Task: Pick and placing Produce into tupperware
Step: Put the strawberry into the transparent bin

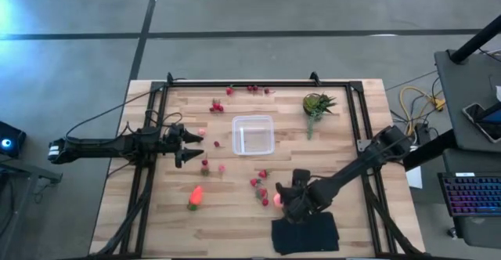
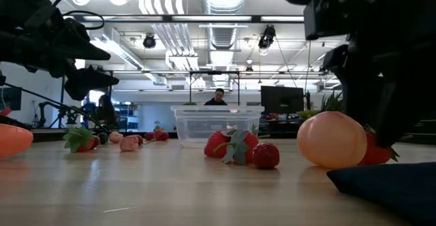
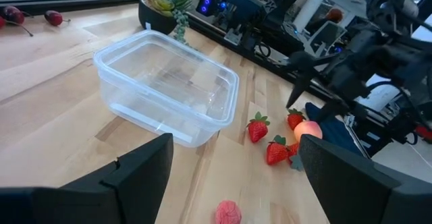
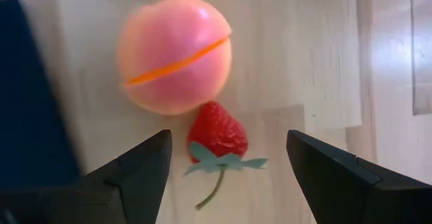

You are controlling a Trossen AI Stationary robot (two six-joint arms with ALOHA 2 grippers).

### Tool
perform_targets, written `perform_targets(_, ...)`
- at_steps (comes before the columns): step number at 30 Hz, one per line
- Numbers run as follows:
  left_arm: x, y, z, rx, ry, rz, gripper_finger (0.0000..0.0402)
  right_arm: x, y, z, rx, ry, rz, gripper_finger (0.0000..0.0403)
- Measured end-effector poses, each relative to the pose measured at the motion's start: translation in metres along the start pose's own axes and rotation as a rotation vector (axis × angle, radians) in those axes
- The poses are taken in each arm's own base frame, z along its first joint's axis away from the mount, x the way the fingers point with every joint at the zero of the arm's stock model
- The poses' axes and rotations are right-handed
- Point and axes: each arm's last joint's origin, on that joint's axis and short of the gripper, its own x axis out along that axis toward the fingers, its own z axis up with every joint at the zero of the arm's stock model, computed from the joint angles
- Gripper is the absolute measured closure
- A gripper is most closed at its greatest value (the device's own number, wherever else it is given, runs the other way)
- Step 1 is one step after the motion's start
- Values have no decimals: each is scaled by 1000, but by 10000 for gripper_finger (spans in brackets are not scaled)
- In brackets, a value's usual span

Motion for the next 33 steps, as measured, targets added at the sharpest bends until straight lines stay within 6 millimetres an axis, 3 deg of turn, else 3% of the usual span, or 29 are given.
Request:
perform_targets(10,0,0,0,0,-1,-1,95,14,-7,-8,-18,34,25,134)
perform_targets(33,0,0,0,0,-1,-1,95,20,-18,-3,32,54,47,244)
